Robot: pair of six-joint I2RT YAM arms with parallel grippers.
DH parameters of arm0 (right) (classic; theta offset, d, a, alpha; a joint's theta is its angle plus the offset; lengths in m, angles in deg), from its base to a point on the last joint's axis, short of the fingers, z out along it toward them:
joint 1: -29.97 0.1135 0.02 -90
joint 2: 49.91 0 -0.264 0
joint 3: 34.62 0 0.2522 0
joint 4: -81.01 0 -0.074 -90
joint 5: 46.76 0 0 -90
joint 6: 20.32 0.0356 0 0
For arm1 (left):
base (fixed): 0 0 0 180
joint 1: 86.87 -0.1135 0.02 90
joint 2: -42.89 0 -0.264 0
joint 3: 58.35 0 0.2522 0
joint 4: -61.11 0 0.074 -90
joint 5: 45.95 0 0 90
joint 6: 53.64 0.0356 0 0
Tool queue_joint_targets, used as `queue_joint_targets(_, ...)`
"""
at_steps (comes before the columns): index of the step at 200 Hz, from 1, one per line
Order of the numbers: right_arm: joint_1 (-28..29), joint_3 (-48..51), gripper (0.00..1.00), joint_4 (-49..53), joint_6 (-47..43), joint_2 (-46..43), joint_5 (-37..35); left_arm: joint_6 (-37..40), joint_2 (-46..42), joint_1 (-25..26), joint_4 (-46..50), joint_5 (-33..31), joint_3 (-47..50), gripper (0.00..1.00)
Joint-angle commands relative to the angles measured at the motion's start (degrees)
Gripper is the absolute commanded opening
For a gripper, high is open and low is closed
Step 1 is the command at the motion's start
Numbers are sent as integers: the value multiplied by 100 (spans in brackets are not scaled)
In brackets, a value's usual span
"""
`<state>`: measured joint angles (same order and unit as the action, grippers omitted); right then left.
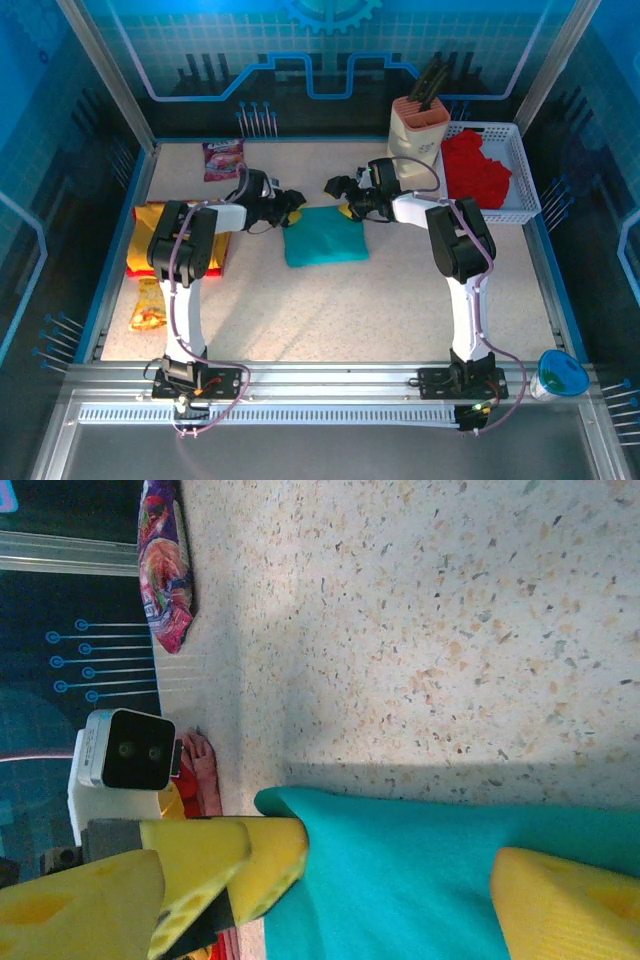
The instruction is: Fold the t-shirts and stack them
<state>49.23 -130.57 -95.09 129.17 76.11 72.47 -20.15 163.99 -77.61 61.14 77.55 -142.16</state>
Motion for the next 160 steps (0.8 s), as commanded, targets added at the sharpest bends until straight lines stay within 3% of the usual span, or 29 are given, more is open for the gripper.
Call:
queue_joint_targets(1, -151, 84, 86, 703, -244, 265, -238, -79, -182, -337, 213, -157, 324, 47)
queue_joint_targets(51, -138, -24, 92, 1354, -942, -650, -164, 392, -1324, -318, 1014, -182, 556, 47)
queue_joint_targets(87, -85, 344, 94, 1831, -1237, -1448, 25, 816, -2240, 93, 1787, -496, 832, 46)
queue_joint_targets(125, 115, 1351, 95, 1464, -896, -2128, 199, 452, -2660, 807, 1482, -732, 1405, 46)
queue_joint_targets(160, 276, 2166, 94, 829, -562, -2229, 211, 234, -2318, 1313, 1172, -850, 1595, 47)
